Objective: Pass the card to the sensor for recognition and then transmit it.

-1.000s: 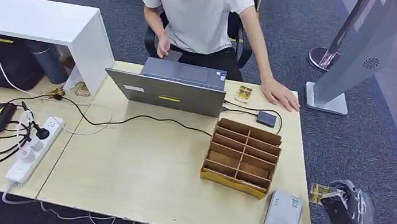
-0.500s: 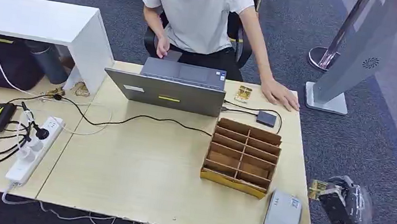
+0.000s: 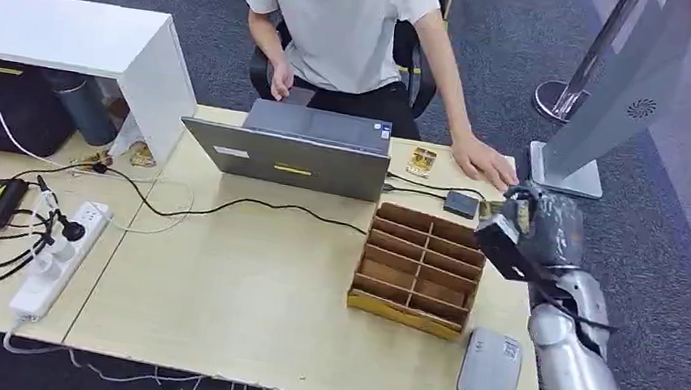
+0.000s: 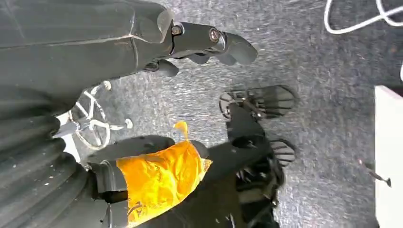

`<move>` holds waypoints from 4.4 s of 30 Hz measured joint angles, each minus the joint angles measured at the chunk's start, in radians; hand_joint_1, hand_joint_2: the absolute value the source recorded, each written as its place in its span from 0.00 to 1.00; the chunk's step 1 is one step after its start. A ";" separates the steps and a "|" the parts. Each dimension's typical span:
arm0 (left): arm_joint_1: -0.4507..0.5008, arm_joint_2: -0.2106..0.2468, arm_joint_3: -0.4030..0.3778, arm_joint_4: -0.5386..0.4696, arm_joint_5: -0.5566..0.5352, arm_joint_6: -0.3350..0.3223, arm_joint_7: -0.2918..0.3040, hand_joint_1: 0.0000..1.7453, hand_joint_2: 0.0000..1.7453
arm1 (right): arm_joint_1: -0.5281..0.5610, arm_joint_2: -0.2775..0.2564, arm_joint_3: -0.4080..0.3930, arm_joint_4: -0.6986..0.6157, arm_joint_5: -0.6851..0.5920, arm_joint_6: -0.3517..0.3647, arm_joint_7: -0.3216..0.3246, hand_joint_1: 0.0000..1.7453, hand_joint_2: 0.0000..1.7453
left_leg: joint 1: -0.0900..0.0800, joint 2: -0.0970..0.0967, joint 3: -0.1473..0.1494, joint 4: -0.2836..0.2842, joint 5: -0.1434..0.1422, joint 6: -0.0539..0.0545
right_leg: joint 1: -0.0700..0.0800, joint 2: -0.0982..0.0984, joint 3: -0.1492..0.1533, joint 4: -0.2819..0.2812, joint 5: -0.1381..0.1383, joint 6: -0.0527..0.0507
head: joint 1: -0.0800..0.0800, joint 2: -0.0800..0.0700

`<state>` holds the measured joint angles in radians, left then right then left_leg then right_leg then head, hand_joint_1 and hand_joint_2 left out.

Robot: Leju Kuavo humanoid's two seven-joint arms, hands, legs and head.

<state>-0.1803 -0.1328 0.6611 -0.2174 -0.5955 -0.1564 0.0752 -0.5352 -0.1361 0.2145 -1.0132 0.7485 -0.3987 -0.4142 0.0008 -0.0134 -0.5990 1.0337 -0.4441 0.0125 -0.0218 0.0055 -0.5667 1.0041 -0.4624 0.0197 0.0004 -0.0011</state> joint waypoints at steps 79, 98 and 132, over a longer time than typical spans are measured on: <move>0.015 -0.022 -0.184 0.000 0.130 0.000 -0.014 0.00 1.00 | 0.036 -0.192 0.258 -0.286 0.121 -0.240 0.089 0.00 1.00 | 0.000 -0.003 -0.012 0.000 0.006 0.001 | 0.000 -0.004 -0.013 -0.001 0.007 0.000 | 0.000 0.000; 0.055 -0.009 -0.149 0.000 0.178 0.001 -0.066 0.00 1.00 | 0.497 -0.275 0.081 -0.607 0.163 -0.291 -0.009 0.00 1.00 | 0.000 -0.004 -0.015 0.000 0.005 0.001 | 0.000 -0.004 -0.015 -0.001 0.005 0.000 | 0.000 0.000; 0.075 0.012 -0.132 0.000 0.158 0.012 -0.066 0.00 1.00 | 0.731 -0.052 0.053 -0.578 0.181 -0.292 -0.049 0.00 1.00 | 0.001 -0.003 -0.015 -0.001 0.005 0.000 | 0.001 -0.004 -0.015 -0.001 0.005 -0.001 | 0.000 0.000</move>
<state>-0.1051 -0.1209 0.5295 -0.2178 -0.4379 -0.1446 0.0088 0.1960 -0.1877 0.2675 -1.5910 0.9293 -0.6909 -0.4627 0.0015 -0.0165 -0.6138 1.0332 -0.4391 0.0122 -0.0212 0.0013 -0.5813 1.0034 -0.4573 0.0192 0.0000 -0.0011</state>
